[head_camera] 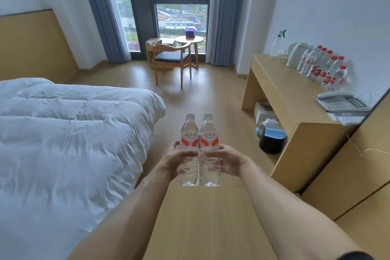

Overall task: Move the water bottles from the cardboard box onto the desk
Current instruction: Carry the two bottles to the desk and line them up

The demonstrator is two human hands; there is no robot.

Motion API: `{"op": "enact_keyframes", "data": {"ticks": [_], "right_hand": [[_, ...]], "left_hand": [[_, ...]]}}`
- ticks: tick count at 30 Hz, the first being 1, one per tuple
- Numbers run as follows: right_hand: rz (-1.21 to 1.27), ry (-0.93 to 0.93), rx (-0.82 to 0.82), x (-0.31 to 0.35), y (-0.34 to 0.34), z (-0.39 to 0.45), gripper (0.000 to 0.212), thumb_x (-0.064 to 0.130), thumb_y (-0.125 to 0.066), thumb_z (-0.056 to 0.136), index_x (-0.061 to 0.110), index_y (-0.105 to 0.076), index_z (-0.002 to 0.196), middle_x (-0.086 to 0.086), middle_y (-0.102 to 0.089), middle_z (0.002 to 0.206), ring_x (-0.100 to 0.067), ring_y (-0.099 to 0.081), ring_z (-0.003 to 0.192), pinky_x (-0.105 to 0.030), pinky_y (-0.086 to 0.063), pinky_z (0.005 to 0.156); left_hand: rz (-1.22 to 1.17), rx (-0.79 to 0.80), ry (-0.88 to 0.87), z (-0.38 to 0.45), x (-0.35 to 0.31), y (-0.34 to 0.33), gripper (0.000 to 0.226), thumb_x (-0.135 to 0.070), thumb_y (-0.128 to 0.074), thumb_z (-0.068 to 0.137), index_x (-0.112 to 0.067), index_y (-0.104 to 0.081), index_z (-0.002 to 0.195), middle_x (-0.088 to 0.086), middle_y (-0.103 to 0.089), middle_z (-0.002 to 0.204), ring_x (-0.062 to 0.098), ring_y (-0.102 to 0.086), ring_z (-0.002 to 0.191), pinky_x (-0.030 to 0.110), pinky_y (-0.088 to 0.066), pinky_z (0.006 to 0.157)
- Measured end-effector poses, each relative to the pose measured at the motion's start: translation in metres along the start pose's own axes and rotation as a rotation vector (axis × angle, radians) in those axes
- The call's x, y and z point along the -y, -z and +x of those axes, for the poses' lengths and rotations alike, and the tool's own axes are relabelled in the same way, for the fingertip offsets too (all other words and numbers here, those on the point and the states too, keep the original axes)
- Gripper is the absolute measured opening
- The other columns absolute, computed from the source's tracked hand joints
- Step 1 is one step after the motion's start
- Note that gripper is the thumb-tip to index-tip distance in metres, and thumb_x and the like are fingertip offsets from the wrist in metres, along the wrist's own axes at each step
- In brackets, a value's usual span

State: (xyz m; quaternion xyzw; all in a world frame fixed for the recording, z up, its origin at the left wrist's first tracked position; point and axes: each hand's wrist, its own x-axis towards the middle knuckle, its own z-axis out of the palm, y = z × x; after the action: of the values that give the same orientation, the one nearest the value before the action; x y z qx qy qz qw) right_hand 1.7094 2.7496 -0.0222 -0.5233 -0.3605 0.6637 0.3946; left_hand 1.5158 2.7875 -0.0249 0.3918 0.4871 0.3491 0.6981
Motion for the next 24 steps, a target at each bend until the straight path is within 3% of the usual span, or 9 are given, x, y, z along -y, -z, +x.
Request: {"op": "enact_keyframes", "data": {"ticks": [3,7,13,24], "right_hand": [[-0.003,-0.004,-0.032,0.014,0.018,0.028,0.048,0.005,-0.073,0.086,0.004,-0.060,0.133,-0.019,-0.066,0.131,-0.039,-0.061,0.124,-0.056,-0.043,0.110],[0.017,0.006,-0.087,0.036,0.038,0.072,0.047,0.003,-0.071,0.088,0.003,-0.059,0.134,-0.019,-0.065,0.132,-0.039,-0.060,0.125,-0.057,-0.042,0.111],[0.052,0.015,-0.186,0.078,0.069,0.153,0.048,0.002,-0.071,0.088,0.004,-0.058,0.134,-0.020,-0.065,0.132,-0.040,-0.059,0.126,-0.057,-0.042,0.111],[0.145,0.030,-0.333,0.151,0.094,0.285,0.055,0.008,-0.077,0.083,0.005,-0.058,0.134,-0.018,-0.067,0.129,-0.038,-0.062,0.122,-0.057,-0.043,0.110]], "left_hand": [[-0.012,0.031,0.009,0.036,-0.014,-0.007,0.080,0.007,-0.084,0.069,-0.015,-0.045,0.136,0.018,-0.070,0.114,0.034,-0.074,0.092,0.043,-0.060,0.067],[-0.032,0.089,0.011,0.094,-0.036,-0.013,0.083,0.009,-0.084,0.068,-0.014,-0.043,0.136,0.019,-0.068,0.116,0.032,-0.076,0.087,0.044,-0.061,0.068],[-0.049,0.205,0.030,0.203,-0.076,-0.015,0.076,0.014,-0.083,0.065,-0.015,-0.046,0.125,0.024,-0.068,0.118,0.042,-0.072,0.098,0.062,-0.055,0.091],[-0.005,0.383,0.051,0.357,-0.172,-0.007,0.083,0.015,-0.079,0.066,-0.007,-0.044,0.138,0.026,-0.064,0.124,0.044,-0.069,0.106,0.064,-0.051,0.096]]}}
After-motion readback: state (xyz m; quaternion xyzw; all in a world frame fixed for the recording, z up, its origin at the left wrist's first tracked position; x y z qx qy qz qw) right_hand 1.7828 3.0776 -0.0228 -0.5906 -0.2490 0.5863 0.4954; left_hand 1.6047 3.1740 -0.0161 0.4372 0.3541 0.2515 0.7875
